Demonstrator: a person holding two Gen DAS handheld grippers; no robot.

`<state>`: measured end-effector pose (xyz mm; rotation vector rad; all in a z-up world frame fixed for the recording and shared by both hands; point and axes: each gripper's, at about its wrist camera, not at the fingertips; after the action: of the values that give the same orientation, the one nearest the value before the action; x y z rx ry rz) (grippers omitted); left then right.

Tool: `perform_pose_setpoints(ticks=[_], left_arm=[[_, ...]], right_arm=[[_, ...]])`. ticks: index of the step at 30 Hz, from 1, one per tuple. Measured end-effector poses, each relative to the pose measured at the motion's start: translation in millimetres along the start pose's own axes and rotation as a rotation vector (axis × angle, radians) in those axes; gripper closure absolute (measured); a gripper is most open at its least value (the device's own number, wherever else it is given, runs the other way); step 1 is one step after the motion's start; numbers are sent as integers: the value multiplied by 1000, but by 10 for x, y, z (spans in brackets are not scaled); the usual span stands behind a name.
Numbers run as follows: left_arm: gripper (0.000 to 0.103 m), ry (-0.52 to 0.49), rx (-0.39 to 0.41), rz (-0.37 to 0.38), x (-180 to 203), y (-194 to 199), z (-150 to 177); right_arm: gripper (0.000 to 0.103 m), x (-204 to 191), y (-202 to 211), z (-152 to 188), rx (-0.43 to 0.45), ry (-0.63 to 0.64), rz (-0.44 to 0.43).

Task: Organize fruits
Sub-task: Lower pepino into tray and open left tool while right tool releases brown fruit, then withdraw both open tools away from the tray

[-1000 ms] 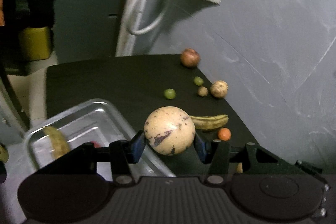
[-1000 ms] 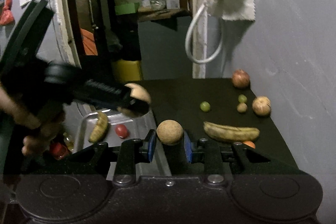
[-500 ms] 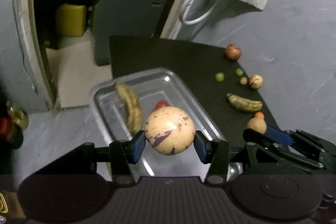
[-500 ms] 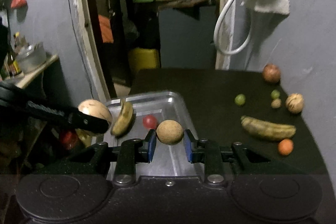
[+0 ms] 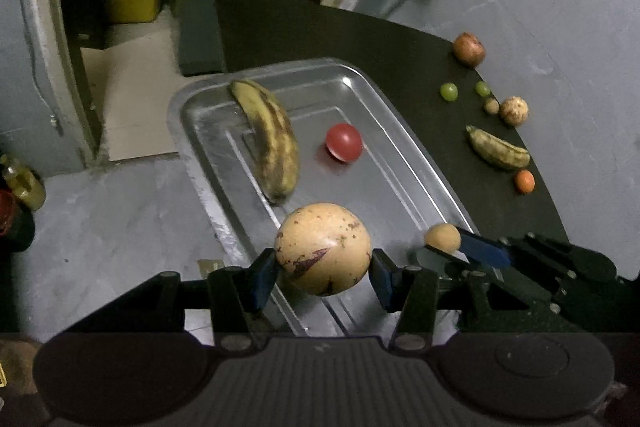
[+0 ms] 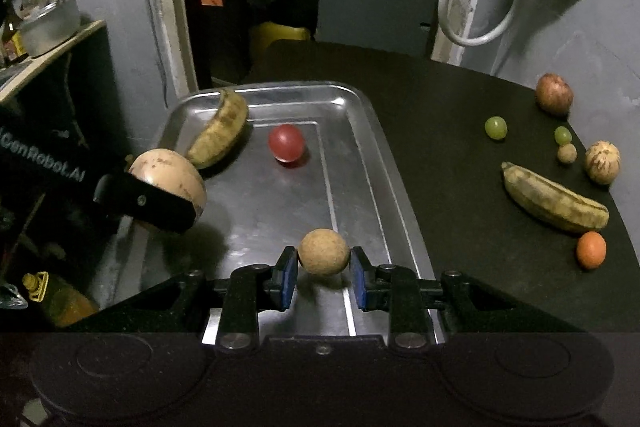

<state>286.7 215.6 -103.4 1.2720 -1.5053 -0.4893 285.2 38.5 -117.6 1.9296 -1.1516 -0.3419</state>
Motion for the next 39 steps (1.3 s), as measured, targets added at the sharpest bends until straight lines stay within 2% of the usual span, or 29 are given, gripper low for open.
perform_pose_setpoints(ticks=[11,16,18,21,24,26,29,32,34,39], left_arm=[[49,-27,-38,-1,-7,-159,-50],[48,-25,-52,11,-7,-176,-54],[47,1,-57,26,-23,-161,-62],[46,4,-39,23,3,-100,-54],[41,5,-17,25,36,8,-11],[30,6,-1,24,71,97,39],[23,1,26,13,145,246,149],[9,2,54,-4,240,409,300],[4,3,71,-10,316,532,427],[1,3,110,-18,537,863,805]], right_arm=[[72,-27,-130,1,-27,-21,22],[61,-20,-28,33,-34,-29,38],[52,-7,61,66,-34,-38,44],[47,11,242,141,-25,-60,62],[40,29,458,217,0,-87,78],[34,35,622,276,21,-107,86],[24,41,911,388,64,-139,99],[12,40,1241,535,115,-167,116],[5,42,1482,658,143,-181,129],[1,24,2052,955,210,-196,152]])
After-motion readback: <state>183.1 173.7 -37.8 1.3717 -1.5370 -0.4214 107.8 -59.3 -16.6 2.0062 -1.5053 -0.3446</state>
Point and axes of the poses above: each gripper's, at about its wrist camera, not at the fingertips, and y roughly against the way its jaws point, x to its right, z to its underside, and after that the axes turned 11 degrees about y, right-handed
